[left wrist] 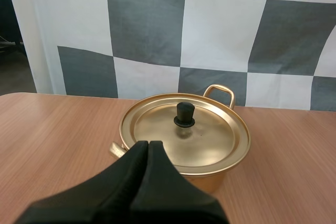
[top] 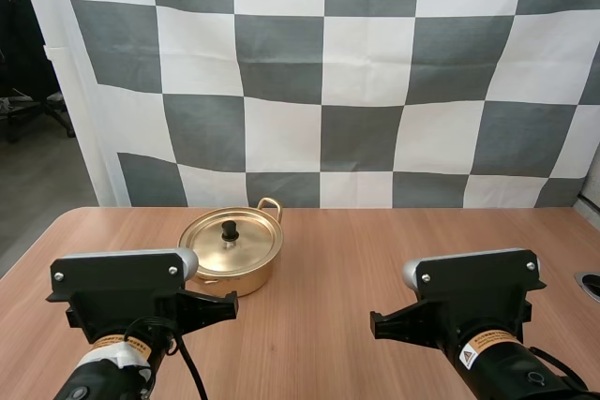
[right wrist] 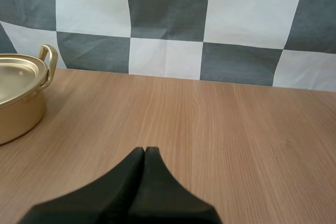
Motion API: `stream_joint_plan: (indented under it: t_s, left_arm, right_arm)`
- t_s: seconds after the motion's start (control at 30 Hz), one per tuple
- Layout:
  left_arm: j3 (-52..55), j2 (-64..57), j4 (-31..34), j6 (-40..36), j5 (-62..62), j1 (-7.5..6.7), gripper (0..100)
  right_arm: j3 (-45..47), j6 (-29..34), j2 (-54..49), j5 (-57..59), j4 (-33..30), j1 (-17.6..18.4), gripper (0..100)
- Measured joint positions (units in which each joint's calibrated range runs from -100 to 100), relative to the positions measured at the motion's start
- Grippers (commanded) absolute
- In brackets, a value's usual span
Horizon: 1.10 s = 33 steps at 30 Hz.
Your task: Open the pot, put the car inside, and close it
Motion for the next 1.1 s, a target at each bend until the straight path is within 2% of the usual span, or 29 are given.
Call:
stream_joint_plan:
  t_s: [1.1]
  left_arm:
    - [0.00, 0.00, 0.00, 0.00, 0.00, 0.00, 0]
  right_arm:
    - [0.00, 0.00, 0.00, 0.00, 0.00, 0.00, 0]
